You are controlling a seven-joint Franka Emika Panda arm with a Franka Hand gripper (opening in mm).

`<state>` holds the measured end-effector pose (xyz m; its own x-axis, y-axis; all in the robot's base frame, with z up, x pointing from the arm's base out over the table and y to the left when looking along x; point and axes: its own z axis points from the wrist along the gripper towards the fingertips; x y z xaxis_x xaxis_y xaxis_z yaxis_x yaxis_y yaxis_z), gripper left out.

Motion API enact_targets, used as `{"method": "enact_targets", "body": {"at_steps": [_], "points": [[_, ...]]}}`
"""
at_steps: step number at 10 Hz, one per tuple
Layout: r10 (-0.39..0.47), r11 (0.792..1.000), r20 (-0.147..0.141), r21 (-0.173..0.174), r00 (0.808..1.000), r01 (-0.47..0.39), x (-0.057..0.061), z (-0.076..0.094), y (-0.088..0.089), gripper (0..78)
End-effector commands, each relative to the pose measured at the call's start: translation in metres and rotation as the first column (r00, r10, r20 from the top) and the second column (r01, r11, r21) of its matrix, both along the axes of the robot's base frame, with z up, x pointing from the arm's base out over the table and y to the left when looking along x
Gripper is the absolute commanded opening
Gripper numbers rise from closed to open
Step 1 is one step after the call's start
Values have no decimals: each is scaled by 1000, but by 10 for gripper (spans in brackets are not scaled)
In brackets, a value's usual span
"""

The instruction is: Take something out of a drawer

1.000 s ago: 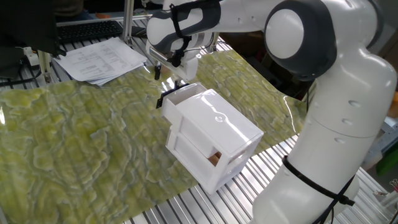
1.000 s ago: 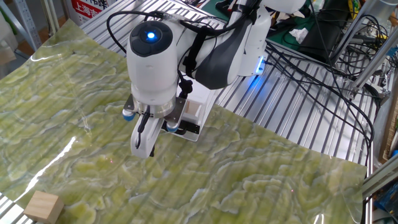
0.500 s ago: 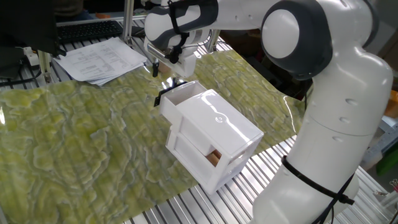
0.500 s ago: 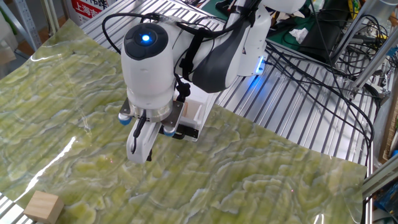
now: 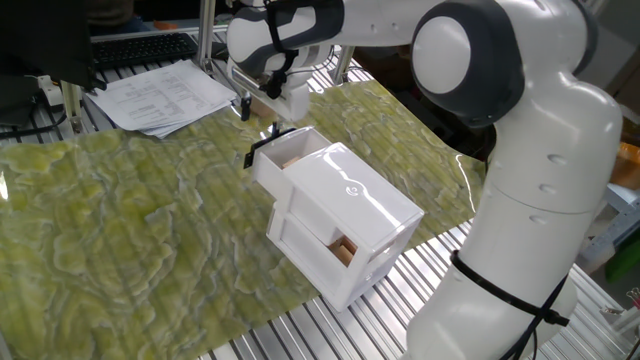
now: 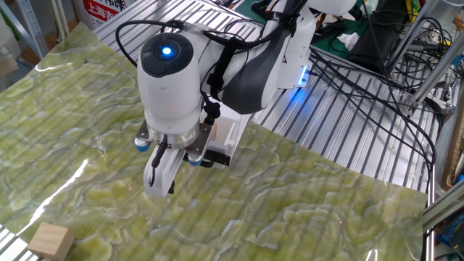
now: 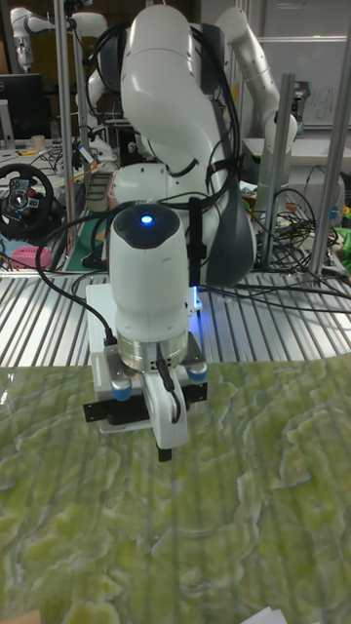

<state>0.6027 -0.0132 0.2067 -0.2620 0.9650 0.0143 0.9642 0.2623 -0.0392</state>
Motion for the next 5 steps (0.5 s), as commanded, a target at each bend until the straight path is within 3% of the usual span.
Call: {"method": "enact_targets", "body": {"at_steps": [1,5], "points": [[-6,1000,4,2,1000,6,6,4,-2,774],[-1,1000,1,-5,1000,1,7,6,2,774]]}}
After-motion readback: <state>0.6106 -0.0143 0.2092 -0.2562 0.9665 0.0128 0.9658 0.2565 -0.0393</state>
